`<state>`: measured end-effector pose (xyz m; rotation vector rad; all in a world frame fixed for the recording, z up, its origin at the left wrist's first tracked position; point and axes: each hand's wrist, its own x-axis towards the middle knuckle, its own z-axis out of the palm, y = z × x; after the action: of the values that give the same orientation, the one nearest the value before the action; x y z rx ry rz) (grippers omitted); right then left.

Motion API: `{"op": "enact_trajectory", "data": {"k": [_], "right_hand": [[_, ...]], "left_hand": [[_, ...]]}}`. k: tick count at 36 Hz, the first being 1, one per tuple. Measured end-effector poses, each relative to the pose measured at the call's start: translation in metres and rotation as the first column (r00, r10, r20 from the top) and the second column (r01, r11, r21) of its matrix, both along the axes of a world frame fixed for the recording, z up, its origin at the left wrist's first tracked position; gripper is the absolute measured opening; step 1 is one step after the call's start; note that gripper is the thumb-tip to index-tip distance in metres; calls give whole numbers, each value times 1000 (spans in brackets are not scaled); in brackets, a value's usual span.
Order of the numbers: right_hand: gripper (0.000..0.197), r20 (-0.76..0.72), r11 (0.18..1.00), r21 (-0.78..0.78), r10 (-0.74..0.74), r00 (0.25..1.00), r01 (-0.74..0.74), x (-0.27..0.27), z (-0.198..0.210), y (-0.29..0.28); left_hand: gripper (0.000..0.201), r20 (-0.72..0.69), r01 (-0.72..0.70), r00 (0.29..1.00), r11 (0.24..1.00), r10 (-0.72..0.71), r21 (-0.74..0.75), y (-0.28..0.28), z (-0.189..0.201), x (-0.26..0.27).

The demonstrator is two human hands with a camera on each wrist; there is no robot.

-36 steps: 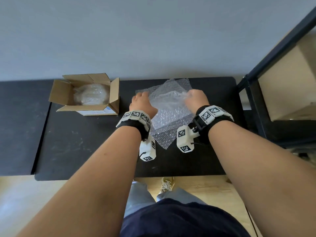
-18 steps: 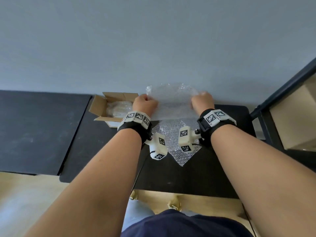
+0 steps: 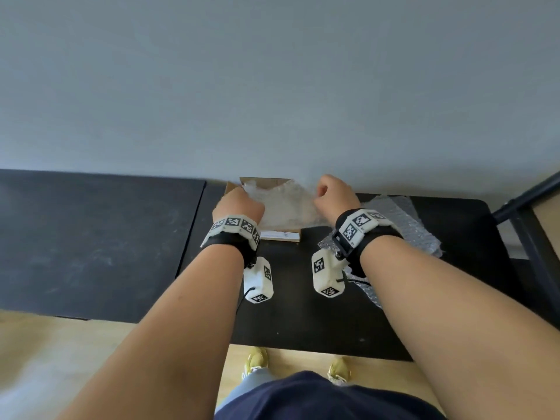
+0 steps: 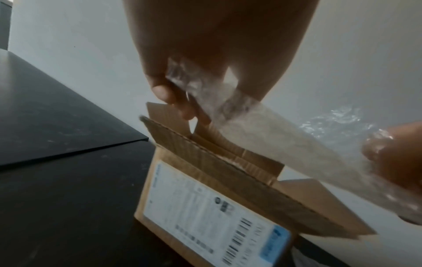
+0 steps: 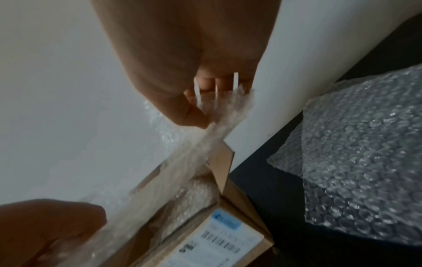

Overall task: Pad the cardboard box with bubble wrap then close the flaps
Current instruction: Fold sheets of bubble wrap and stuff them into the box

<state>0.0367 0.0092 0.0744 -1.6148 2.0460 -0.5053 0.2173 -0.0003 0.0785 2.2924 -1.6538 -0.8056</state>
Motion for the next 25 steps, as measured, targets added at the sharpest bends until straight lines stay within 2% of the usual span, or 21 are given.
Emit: {"op": "enact_trajectory", "data": {"k": [5,11,19,22,25], "right_hand": [[16,-113,999,30,15,993,-12,25,-9,-3],[8,-250,998,43,-24,968,36,39,-13,-3],[13,-405,999,-1,-44,913,48,48,-23,-5],[20,-474,1000,3,-23,880,28,49,-28,-8],[30,-539,1000,-2,3,842,-5,49,-33,-12]], "left_hand": [[21,94,90,992,996,-87,-30,-14,-9,24],[18,152,203,970,975,-189,-85,-28,-22,40],[28,225,297,938,947,-264,-126,-31,-34,43],[46,359,419,873,884,-330,-207,-32,-44,43],[59,581,606,721,750,-377,-265,-32,-50,40]]}}
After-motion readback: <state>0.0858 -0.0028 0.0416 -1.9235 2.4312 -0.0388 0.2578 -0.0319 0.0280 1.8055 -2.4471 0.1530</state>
